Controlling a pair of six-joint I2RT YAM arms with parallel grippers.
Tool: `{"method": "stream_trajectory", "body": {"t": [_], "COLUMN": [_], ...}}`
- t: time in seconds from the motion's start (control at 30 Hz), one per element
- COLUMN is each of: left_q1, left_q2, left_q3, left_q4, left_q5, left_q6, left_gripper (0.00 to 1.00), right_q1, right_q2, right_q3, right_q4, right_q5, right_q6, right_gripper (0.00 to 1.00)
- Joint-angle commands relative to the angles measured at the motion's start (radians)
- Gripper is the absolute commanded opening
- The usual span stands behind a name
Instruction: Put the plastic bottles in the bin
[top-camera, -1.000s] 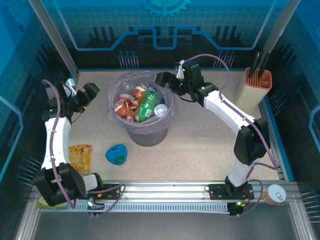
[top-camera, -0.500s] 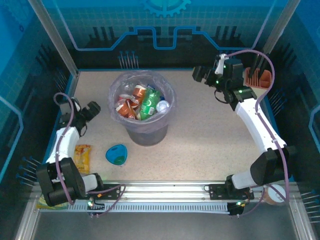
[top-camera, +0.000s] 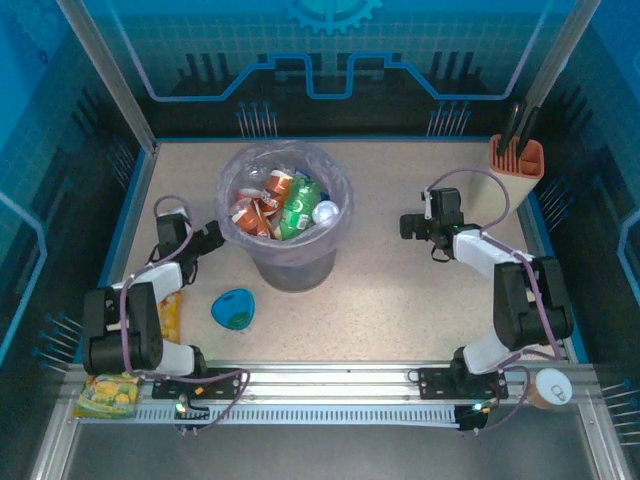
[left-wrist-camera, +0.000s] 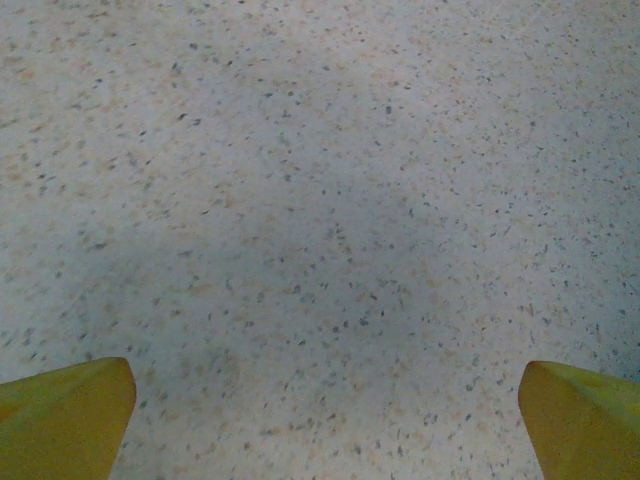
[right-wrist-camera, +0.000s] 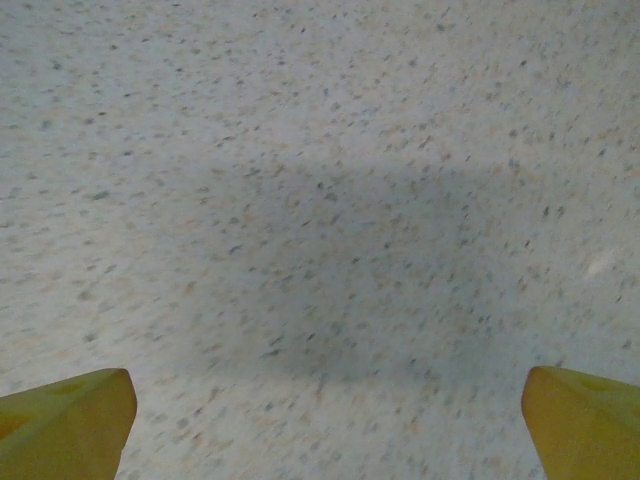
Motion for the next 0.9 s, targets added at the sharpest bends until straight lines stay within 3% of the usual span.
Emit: {"method": "stream_trajectory", "body": {"t": [0.0,0.1,0.37,0.5,0.6,0.67,0.73,0.87], "left_q1": [-0.015,-0.050,-0.228,-0.253,-0.230,-0.217,-0.218,-0.218], "left_q2": [0.029,0.053,0.109,0.094,0.090,0.145,0.117,0.134], "left_q3": [0.011,0.008,0.018,-0.054,-0.127,-0.186,-0.169,-0.179], "left_q4": [0.157,0.222,0.304,0.422,0.546,0.724,0.633,0.685], "left_q5": [-0.015,-0.031,-0.263,-0.294,-0.247,-0.234,-0.236,-0.239], "left_q6": [0.038,0.042,0.208,0.225,0.208,0.212,0.193,0.204], "left_gripper": [0.99,0.99,0.99,0.99,0.99,0.99,0.99,0.99], "right_q1": [-0.013,-0.034,-0.050,-0.060,-0.065,-0.066,-0.066,-0.065], "right_q2": [-0.009,-0.028,-0.010,-0.030,-0.027,-0.028,-0.027,-0.025], "right_q3": [-0.096,-0.199,-0.453,-0.440,-0.440,-0.441,-0.443,-0.443], "right_q4": [0.327,0.486,0.976,0.906,0.910,0.912,0.914,0.917], "right_q5": [0.060,0.017,-0.035,-0.050,-0.055,-0.060,-0.059,-0.058], "right_q6": [-0.119,-0.109,-0.115,-0.100,-0.097,-0.094,-0.096,-0.097], "right_gripper": [1.00,1.00,1.00,1.00,1.00,1.00,1.00,1.00]}}
